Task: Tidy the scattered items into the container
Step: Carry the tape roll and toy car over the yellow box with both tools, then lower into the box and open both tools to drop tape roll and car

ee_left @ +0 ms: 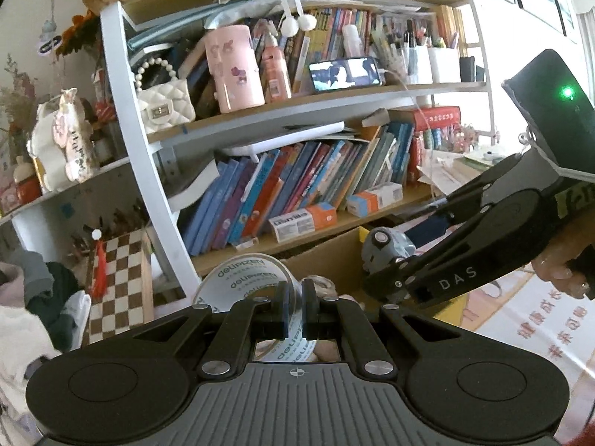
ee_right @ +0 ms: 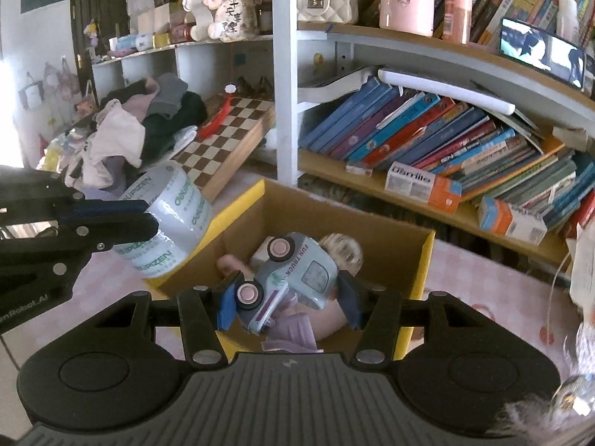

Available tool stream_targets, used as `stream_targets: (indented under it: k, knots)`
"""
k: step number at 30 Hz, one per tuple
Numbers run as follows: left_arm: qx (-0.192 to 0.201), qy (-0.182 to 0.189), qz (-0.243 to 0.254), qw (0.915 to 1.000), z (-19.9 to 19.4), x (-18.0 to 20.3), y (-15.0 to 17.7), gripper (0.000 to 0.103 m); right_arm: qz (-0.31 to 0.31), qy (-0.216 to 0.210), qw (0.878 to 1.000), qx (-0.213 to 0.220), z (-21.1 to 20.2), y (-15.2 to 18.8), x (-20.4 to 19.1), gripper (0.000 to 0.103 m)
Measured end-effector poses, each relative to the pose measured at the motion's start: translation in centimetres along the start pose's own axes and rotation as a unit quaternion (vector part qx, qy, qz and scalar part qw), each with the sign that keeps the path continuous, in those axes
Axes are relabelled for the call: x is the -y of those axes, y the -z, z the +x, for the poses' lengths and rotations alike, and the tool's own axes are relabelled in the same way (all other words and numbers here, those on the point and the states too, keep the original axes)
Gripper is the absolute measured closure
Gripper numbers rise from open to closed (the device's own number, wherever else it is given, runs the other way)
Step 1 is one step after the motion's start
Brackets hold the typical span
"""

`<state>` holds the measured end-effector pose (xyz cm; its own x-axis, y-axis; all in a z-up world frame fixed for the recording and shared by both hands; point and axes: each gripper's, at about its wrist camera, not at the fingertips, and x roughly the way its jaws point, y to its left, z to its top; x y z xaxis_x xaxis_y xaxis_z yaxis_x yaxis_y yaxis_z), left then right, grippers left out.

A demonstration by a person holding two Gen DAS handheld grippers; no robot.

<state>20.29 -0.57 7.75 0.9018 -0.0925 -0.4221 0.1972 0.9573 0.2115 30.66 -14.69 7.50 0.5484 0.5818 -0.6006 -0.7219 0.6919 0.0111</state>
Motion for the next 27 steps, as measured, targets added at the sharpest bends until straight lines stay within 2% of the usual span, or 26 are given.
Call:
stream_targets:
  k: [5, 11, 19, 23, 27]
  knots:
    - [-0.016, 0.007, 0.004, 0.9998, 3.4, -0.3, -0.5, 0.098, -0.012, 0.01, 1.0, -0.012, 2.8, -0.9, 1.4, 0.051]
    - [-0.052, 0.023, 0.028, 0.998, 8.5, 0.6, -0.4, 0.098, -0.029, 0.019, 0.999, -0.042, 7.4, -1.5, 2.9, 0.051]
    - [-0.101, 0.028, 0.053, 0.9931, 14.3, 0.9, 0.3, 0.098, -0.076, 0.042, 0.993, -0.082, 13.0, -0.7, 4.4, 0.051]
    - [-0.126, 0.034, 0.06, 0.9896, 16.4, 1.1, 0.8, 0.097, -0.077, 0.044, 0.991, -0.101, 14.6, -0.3, 5.2, 0.051]
    - [-0.148, 0.036, 0.058, 0.9866, 17.9, 0.9, 1.2, 0.098, -0.103, 0.047, 0.988, -0.102, 15.0, -0.4, 5.0, 0.051]
